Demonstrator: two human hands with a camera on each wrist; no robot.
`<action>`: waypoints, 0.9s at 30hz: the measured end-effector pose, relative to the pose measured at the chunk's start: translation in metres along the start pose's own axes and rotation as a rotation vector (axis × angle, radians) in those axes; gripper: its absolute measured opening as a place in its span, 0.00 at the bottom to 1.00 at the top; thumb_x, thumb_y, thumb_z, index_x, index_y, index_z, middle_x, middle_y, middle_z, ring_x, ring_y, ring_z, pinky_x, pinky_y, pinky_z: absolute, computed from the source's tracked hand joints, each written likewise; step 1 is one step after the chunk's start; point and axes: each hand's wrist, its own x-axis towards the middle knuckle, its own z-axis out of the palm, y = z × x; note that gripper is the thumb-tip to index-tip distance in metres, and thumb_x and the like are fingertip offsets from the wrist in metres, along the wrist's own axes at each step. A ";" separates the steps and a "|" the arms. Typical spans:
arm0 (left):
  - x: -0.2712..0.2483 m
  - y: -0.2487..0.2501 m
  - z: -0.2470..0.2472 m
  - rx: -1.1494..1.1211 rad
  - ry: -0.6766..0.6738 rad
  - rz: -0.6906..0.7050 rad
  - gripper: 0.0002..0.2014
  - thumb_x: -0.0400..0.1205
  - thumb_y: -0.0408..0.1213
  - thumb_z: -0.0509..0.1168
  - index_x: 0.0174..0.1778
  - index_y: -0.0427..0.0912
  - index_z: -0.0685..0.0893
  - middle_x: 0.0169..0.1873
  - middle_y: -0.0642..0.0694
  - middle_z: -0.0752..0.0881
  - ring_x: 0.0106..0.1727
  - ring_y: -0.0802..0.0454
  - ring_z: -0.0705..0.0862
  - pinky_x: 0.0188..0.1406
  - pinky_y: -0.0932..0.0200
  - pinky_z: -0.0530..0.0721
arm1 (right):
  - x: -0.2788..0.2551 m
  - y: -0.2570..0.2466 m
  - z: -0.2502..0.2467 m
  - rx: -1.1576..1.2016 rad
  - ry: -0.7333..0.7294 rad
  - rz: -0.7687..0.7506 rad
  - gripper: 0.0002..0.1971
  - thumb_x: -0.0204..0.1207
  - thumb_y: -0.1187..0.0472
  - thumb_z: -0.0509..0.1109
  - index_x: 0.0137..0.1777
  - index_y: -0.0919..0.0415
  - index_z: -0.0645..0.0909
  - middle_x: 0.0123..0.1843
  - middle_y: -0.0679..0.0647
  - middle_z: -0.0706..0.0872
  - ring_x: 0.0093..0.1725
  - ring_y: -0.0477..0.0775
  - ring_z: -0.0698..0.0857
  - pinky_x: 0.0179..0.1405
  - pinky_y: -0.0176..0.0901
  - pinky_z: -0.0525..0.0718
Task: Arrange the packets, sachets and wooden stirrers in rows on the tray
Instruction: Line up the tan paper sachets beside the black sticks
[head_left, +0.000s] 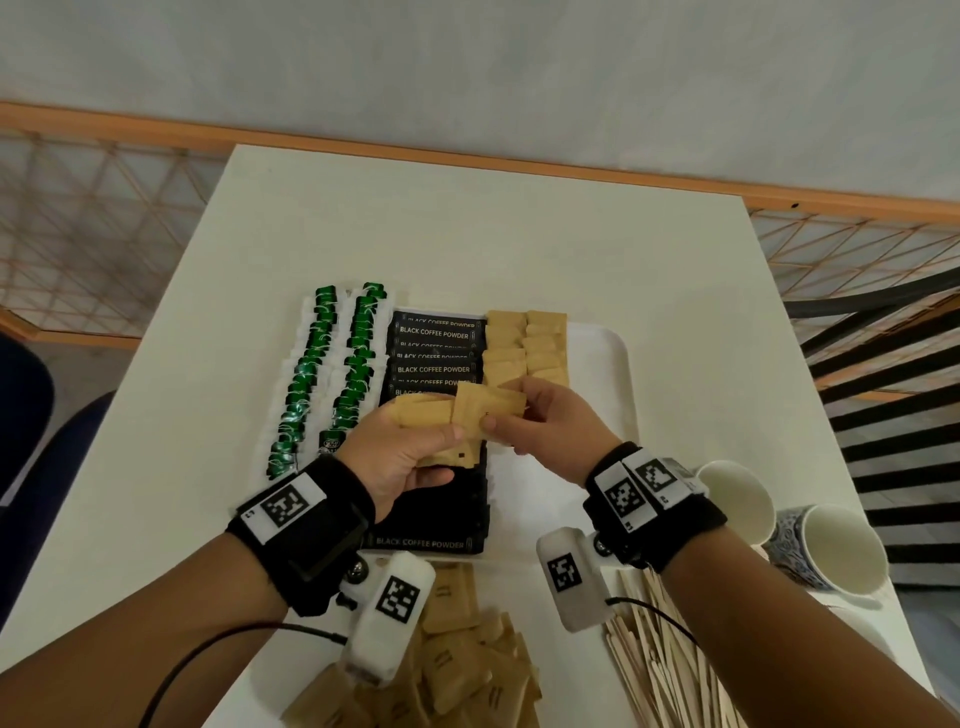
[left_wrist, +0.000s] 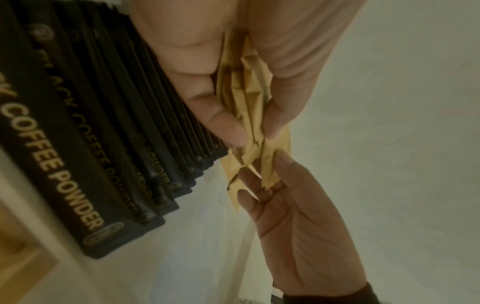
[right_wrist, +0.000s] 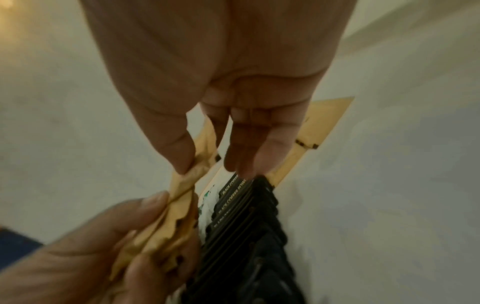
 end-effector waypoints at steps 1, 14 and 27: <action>0.000 -0.001 0.000 0.012 0.002 -0.001 0.15 0.76 0.27 0.72 0.57 0.40 0.84 0.45 0.42 0.90 0.38 0.52 0.89 0.27 0.63 0.87 | -0.001 0.000 -0.001 -0.053 0.032 -0.013 0.08 0.73 0.55 0.75 0.50 0.45 0.82 0.41 0.44 0.86 0.39 0.41 0.83 0.41 0.30 0.82; 0.004 -0.001 -0.014 -0.124 0.042 -0.038 0.19 0.78 0.20 0.65 0.64 0.39 0.80 0.58 0.37 0.86 0.53 0.43 0.87 0.38 0.56 0.90 | 0.011 0.025 -0.012 -0.070 0.200 0.192 0.06 0.75 0.60 0.74 0.50 0.59 0.84 0.43 0.56 0.90 0.34 0.48 0.87 0.38 0.39 0.88; 0.006 -0.001 -0.009 -0.095 0.050 -0.068 0.15 0.77 0.23 0.68 0.58 0.39 0.82 0.47 0.42 0.88 0.47 0.48 0.88 0.41 0.54 0.90 | 0.031 0.028 -0.005 -0.324 0.368 0.177 0.10 0.68 0.45 0.75 0.38 0.46 0.77 0.41 0.45 0.87 0.41 0.51 0.87 0.46 0.48 0.87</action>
